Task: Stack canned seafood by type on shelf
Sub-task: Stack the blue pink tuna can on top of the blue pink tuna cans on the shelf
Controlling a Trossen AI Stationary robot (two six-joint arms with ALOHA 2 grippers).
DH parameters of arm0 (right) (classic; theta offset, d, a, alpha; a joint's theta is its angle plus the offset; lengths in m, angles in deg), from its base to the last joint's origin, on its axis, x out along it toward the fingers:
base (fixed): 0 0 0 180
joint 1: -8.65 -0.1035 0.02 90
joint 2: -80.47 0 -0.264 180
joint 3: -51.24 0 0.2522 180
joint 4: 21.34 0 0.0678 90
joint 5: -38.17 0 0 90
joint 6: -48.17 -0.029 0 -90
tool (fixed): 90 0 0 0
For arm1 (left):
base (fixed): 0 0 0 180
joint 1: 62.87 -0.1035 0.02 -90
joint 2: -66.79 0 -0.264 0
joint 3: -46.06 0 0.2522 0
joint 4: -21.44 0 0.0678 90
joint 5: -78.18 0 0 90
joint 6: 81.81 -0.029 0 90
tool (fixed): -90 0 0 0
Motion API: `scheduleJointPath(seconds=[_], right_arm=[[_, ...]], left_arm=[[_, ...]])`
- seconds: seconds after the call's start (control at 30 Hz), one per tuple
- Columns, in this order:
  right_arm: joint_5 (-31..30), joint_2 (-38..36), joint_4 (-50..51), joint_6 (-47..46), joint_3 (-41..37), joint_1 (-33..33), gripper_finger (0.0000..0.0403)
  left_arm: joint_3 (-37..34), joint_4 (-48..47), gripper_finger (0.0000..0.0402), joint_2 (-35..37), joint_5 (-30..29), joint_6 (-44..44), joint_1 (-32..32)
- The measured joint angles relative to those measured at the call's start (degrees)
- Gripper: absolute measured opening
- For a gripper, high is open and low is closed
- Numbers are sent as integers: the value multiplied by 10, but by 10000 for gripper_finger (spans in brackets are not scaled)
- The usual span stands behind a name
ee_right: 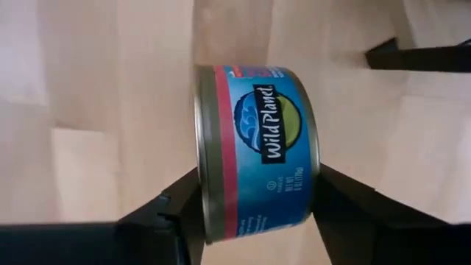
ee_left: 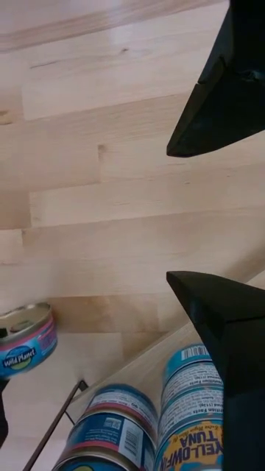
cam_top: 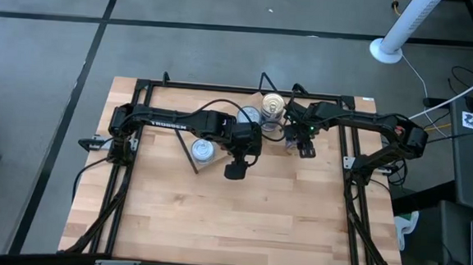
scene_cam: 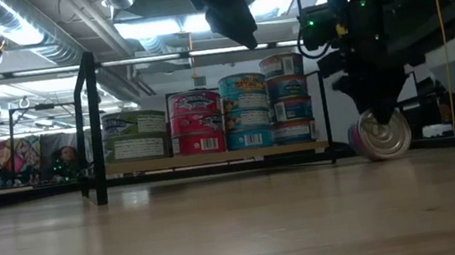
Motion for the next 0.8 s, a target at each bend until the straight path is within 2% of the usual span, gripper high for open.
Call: scheduleJointPath(seconds=[0.1, 0.27, 0.47, 0.6, 0.8], right_arm=[[33, 0, 8, -21, 0, 0, 208], [70, 0, 10, -54, 0, 0, 179], [90, 0, 17, -83, -1, 0, 193], [165, 0, 23, -107, -1, 0, 200], [282, 0, 24, -168, -1, 0, 183]], left_arm=[[0, 0, 263, 0, 0, 0, 0], [0, 1, 263, 0, 0, 2, 0], [0, 3, 263, 0, 0, 13, 2], [0, 23, 263, 1, 0, 13, 7], [0, 45, 263, 12, 0, 11, 7]])
